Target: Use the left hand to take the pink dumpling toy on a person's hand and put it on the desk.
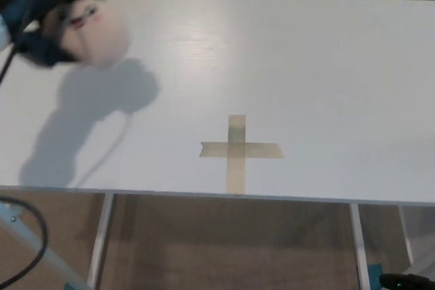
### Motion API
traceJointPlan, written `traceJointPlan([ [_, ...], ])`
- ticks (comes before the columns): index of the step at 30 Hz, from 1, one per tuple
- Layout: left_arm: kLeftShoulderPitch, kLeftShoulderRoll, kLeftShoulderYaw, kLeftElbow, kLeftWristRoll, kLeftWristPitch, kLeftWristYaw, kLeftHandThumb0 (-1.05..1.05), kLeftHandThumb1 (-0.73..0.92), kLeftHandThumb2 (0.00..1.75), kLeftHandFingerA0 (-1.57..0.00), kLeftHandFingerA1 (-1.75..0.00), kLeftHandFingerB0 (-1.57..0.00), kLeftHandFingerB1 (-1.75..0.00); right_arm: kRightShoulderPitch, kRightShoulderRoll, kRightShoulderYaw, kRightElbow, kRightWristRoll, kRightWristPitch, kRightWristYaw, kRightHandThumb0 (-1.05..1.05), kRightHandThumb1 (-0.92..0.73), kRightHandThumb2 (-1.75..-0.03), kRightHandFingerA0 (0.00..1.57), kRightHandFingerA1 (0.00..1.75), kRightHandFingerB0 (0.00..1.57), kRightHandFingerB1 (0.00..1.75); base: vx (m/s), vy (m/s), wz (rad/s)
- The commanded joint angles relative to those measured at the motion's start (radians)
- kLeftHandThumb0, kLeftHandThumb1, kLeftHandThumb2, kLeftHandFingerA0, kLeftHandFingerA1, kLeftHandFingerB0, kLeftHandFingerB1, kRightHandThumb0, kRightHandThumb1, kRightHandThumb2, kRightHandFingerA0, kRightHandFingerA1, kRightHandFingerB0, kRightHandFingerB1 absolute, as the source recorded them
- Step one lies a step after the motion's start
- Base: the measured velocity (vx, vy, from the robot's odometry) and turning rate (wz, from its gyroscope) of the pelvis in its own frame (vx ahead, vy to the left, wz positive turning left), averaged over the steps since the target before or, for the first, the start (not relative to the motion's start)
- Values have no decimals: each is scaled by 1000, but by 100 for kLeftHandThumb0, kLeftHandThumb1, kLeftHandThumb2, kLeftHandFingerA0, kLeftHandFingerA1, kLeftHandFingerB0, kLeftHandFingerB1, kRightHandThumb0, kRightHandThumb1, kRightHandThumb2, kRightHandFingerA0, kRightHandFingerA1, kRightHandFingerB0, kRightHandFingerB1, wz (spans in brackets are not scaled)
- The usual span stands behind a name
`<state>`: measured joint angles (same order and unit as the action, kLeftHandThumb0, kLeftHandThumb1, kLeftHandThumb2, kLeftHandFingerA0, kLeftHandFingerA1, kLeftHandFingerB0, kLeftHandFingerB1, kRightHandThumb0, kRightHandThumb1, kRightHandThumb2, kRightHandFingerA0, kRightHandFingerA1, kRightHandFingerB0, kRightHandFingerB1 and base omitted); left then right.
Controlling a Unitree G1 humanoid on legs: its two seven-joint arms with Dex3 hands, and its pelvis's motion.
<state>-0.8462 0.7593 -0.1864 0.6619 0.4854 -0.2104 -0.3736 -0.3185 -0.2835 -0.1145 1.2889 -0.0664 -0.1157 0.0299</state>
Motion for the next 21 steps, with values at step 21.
traceJointPlan([
  [21, 98, -20, -123, 118, 86, -58, 103, -24, 78, 63, -92, -80, -50, -39, 3, 0, -9, 7, 5, 12, 6, -23, -68, -60, 53, 42, 48, 41, 0, 0, 0],
])
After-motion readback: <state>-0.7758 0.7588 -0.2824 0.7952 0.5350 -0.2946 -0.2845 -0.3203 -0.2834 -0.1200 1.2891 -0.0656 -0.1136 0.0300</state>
